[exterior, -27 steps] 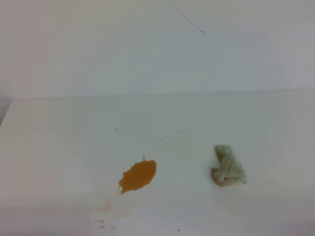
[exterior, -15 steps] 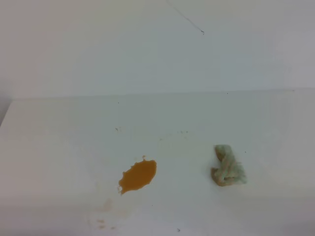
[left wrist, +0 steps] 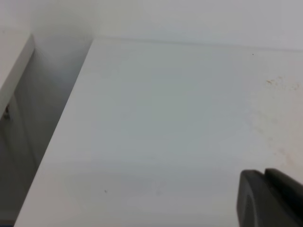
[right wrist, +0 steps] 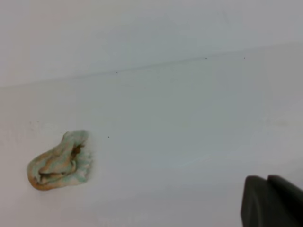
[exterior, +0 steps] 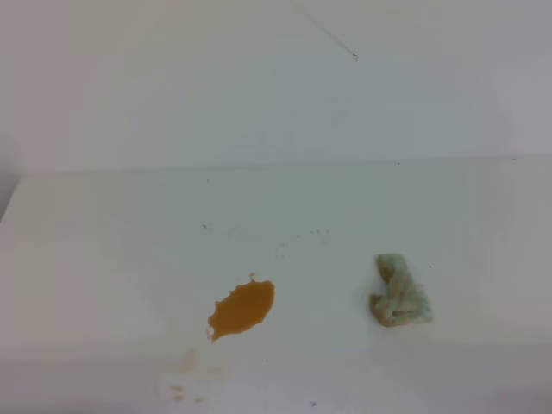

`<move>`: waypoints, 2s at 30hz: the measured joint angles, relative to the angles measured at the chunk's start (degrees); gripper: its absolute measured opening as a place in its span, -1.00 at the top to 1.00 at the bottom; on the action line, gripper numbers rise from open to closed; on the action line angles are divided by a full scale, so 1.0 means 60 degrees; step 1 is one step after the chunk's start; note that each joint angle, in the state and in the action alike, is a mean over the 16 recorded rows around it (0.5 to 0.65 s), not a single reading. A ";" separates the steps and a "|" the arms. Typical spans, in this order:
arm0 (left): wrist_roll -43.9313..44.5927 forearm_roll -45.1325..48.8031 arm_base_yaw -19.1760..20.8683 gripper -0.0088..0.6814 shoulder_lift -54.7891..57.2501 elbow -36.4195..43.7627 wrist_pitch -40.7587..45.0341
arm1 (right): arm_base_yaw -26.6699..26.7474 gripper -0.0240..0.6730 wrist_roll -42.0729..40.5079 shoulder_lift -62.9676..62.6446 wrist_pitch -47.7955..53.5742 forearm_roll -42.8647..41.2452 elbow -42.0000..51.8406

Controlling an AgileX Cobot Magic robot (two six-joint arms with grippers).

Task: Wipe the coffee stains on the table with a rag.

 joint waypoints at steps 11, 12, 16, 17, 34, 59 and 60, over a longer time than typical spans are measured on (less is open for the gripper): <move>0.0000 0.0000 0.0000 0.98 0.0000 0.0000 0.0000 | 0.0000 0.93 0.0000 0.0000 0.0000 0.0000 0.0000; 0.0000 0.0000 0.0000 0.98 0.0000 0.0000 0.0000 | 0.0000 0.93 0.0000 0.0000 0.0000 0.0000 0.0000; 0.0000 0.0000 0.0000 0.98 0.0000 0.0000 0.0000 | 0.0000 0.93 0.0000 0.0000 0.0000 0.0000 0.0000; 0.0000 0.0000 0.0000 0.98 0.0000 0.0000 0.0000 | 0.0000 0.93 0.0000 0.0000 0.0000 0.0000 0.0000; 0.0000 0.0000 0.0000 0.98 0.0000 0.0000 0.0000 | 0.0000 0.93 0.0000 0.0000 -0.0130 -0.0363 0.0000; 0.0000 0.0000 0.0000 0.98 0.0000 0.0000 0.0000 | 0.0000 0.93 0.0028 0.0000 -0.1778 -0.0638 0.0004; 0.0000 0.0000 0.0000 0.98 0.0000 0.0000 0.0000 | 0.0000 0.93 0.0032 0.0000 -0.1958 -0.0649 0.0004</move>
